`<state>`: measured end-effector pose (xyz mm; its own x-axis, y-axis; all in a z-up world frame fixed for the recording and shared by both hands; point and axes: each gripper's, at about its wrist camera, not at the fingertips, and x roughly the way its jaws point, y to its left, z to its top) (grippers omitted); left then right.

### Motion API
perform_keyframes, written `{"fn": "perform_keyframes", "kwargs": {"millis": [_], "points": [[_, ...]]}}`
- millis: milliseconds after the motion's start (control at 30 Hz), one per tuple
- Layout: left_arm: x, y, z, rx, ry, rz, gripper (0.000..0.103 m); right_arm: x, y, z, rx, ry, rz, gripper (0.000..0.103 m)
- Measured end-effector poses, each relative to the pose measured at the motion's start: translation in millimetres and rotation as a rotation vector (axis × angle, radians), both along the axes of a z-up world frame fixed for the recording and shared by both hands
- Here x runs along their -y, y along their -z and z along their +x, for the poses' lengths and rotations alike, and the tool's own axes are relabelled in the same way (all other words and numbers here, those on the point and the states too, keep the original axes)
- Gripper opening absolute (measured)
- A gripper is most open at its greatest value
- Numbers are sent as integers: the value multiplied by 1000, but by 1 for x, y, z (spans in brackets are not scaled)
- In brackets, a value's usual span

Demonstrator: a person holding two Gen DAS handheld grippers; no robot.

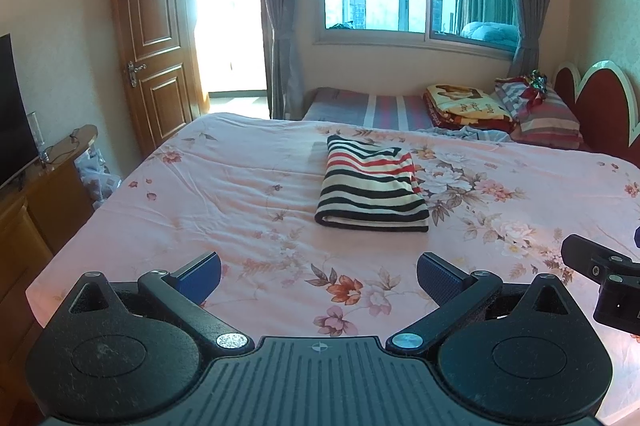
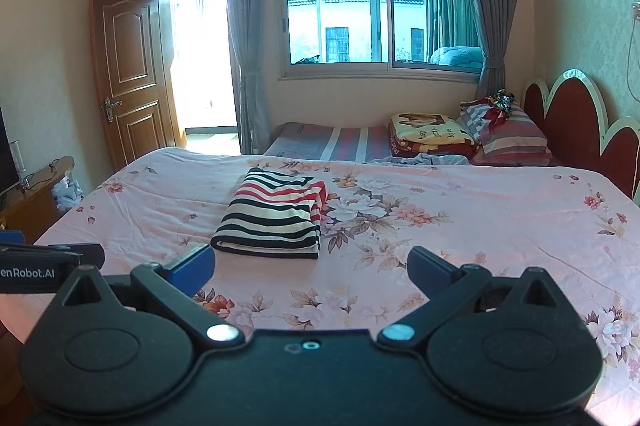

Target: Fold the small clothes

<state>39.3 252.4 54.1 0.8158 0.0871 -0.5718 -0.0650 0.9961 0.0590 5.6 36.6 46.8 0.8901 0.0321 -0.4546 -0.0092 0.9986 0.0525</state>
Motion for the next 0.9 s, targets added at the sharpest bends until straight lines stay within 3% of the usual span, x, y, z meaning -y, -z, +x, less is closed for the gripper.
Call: {"fn": "perform_keyframes", "kwargs": {"millis": [600, 767, 900], "points": [[9, 9, 17, -39, 27, 3, 103, 4, 8, 14, -26, 1, -5, 102], [9, 13, 21, -9, 87, -46, 103, 5, 12, 23, -40, 1, -5, 102], [11, 25, 40, -34, 105, -67, 103, 9, 21, 34, -60, 11, -6, 102]]}}
